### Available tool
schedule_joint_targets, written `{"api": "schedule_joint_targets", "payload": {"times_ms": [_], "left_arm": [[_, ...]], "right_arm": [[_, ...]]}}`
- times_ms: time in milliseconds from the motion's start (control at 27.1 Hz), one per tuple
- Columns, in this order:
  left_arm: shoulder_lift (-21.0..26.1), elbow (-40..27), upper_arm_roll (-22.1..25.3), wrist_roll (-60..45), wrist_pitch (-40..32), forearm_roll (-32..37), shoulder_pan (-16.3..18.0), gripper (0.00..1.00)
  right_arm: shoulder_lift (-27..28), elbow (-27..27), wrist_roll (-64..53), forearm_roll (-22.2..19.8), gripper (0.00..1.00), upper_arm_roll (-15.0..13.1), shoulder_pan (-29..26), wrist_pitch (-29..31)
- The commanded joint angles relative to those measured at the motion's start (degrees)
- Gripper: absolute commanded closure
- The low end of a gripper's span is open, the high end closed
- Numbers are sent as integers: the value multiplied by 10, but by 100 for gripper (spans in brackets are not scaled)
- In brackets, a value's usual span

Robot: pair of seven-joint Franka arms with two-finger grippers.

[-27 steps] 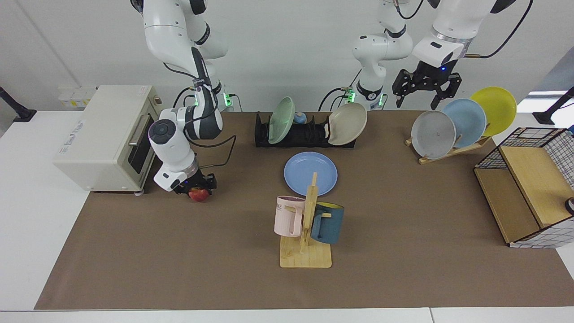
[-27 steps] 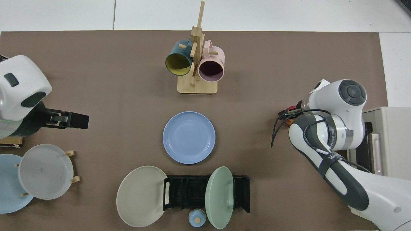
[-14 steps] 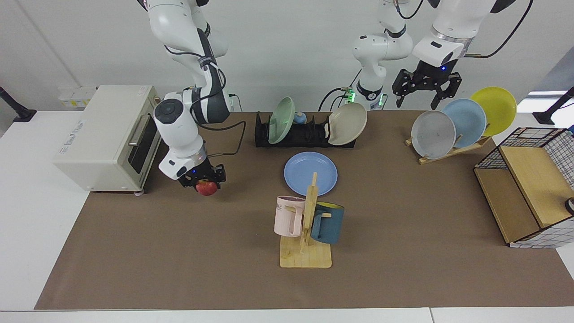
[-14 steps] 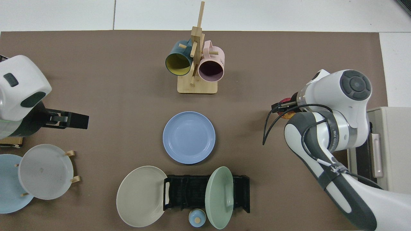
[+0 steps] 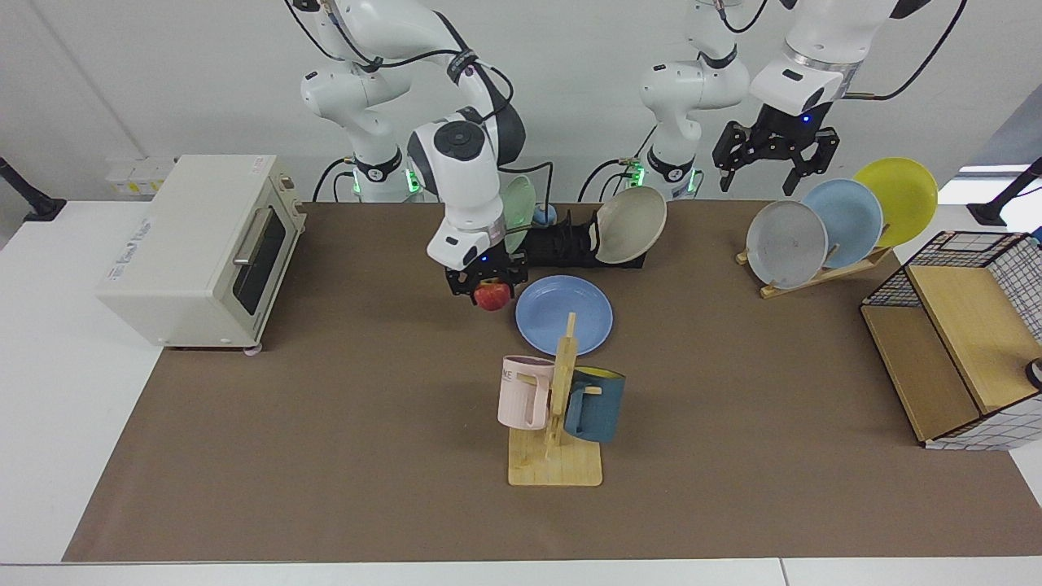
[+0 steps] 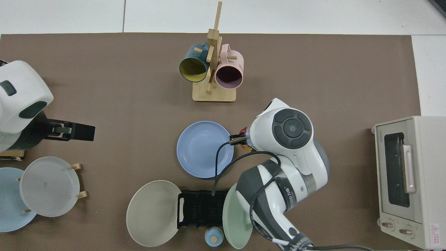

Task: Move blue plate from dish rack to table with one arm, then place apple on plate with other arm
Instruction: 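Carry the apple with the right gripper over the blue plate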

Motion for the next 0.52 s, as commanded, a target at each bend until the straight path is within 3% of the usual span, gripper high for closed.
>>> {"api": "schedule_joint_targets", "payload": {"times_ms": [0, 479], "left_arm": [[-6, 0, 3, 0, -6, 1, -1, 0], [-9, 0, 2, 0, -6, 1, -1, 0]], "right_arm": [[50, 54, 40, 9, 100, -5, 41, 4], [103, 60, 49, 24, 100, -5, 95, 67]]}}
